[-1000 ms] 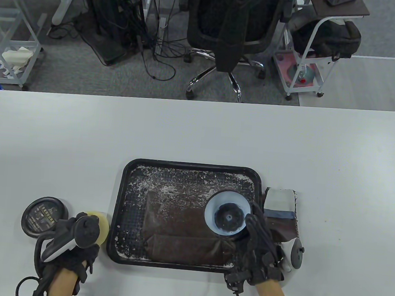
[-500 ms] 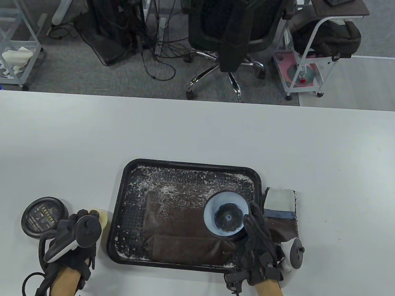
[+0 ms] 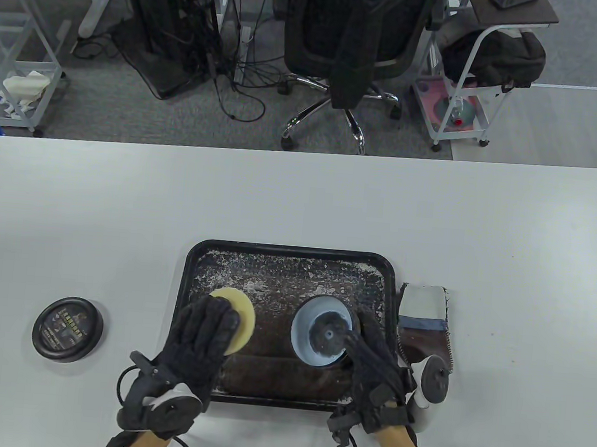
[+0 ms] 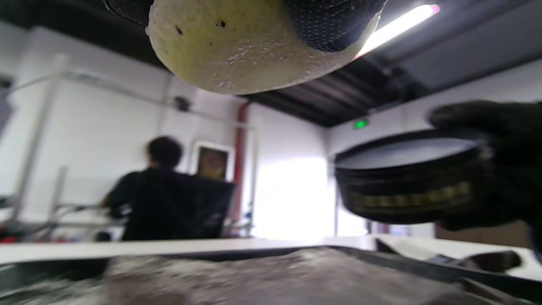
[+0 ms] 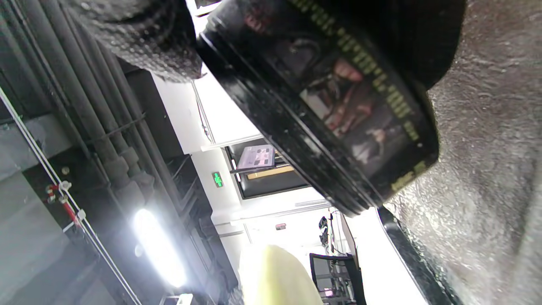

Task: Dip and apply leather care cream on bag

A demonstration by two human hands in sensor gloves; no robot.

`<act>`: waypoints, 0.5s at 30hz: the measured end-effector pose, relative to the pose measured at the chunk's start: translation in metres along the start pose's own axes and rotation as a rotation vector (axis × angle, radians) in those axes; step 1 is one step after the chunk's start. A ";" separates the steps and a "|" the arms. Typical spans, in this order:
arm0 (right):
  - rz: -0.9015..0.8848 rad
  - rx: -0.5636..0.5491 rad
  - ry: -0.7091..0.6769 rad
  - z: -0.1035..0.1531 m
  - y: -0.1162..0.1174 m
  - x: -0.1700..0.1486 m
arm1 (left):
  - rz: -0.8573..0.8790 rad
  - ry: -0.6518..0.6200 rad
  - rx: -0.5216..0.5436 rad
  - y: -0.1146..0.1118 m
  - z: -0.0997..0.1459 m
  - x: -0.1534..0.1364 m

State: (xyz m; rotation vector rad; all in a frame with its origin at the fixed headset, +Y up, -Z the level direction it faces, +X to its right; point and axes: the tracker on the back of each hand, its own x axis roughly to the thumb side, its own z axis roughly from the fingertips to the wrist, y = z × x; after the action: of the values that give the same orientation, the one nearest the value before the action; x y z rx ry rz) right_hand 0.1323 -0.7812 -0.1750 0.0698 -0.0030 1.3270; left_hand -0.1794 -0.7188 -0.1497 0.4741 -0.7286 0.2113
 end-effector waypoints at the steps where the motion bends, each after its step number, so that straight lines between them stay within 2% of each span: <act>1: 0.020 0.008 -0.007 0.001 0.003 0.000 | -0.011 -0.040 -0.014 -0.004 -0.006 0.012; 6: 0.085 0.061 -0.022 0.003 0.014 0.000 | -0.041 -0.166 -0.064 -0.018 -0.016 0.045; 15: 0.091 0.180 0.000 0.008 0.039 -0.009 | -0.052 -0.230 -0.099 -0.029 -0.018 0.054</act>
State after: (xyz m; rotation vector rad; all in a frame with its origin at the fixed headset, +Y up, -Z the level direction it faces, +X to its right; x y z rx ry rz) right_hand 0.0928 -0.7810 -0.1657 0.2242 0.1143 1.4158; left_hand -0.1195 -0.7342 -0.1342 0.4267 -0.9455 0.0718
